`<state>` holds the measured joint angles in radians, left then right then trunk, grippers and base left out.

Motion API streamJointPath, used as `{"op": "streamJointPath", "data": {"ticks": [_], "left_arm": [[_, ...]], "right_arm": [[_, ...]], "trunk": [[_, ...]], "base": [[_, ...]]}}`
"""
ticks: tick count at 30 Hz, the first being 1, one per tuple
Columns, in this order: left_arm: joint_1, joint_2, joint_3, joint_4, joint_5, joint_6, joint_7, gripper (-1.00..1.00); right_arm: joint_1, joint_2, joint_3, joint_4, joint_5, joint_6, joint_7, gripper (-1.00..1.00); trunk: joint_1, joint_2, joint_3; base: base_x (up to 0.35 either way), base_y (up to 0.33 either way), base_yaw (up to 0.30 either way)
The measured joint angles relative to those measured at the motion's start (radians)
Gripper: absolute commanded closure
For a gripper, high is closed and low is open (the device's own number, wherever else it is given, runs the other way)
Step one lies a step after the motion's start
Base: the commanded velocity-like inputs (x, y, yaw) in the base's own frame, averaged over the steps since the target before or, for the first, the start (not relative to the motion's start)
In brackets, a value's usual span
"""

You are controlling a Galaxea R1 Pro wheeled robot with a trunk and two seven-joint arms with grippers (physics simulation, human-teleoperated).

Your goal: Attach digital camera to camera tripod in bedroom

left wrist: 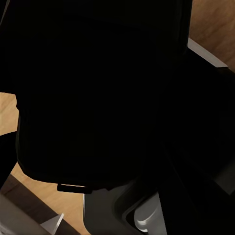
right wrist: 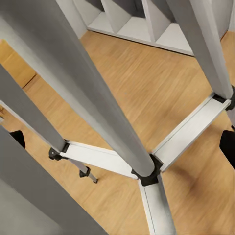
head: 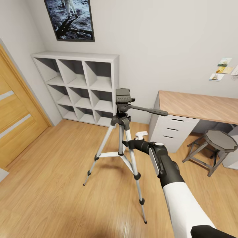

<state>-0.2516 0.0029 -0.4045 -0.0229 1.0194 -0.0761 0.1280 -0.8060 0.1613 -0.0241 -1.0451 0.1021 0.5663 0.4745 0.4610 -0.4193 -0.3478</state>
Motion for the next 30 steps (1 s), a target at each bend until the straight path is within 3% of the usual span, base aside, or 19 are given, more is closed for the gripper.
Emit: {"op": "streamJointPath", "data": {"ticks": [4,5,9,11,21,30], "left_arm": [[0.0,0.0,0.0,0.0,0.0,0.0,0.0,1.0],[0.0,0.0,0.0,0.0,0.0,0.0,0.0,1.0],[0.0,0.0,0.0,0.0,0.0,0.0,0.0,1.0],[0.0,0.0,0.0,0.0,0.0,0.0,0.0,1.0],[0.0,0.0,0.0,0.0,0.0,0.0,0.0,1.0],[0.0,0.002,0.002,-0.001,-0.002,0.003,-0.003,1.0]], "right_arm": [[0.0,0.0,0.0,0.007,0.0,0.0,-0.001,-1.0],[0.0,0.0,0.0,0.007,0.0,0.0,-0.001,1.0],[0.0,0.001,0.002,0.009,-0.006,0.002,0.004,1.0],[0.0,0.001,0.003,0.01,0.014,-0.007,0.001,1.0],[0.0,-0.002,0.0,0.01,0.004,-0.01,0.001,1.0],[-0.001,-0.024,-0.003,0.037,-0.035,-0.013,0.002,1.0]], "trunk": [[0.0,0.0,0.0],[0.0,0.0,0.0],[0.0,0.0,0.0],[0.0,0.0,0.0],[0.0,0.0,0.0],[0.0,0.0,0.0]], "base": [[0.0,0.0,0.0],[0.0,0.0,0.0],[0.0,0.0,0.0],[0.0,0.0,0.0],[0.0,0.0,0.0],[0.0,0.0,0.0]]}}
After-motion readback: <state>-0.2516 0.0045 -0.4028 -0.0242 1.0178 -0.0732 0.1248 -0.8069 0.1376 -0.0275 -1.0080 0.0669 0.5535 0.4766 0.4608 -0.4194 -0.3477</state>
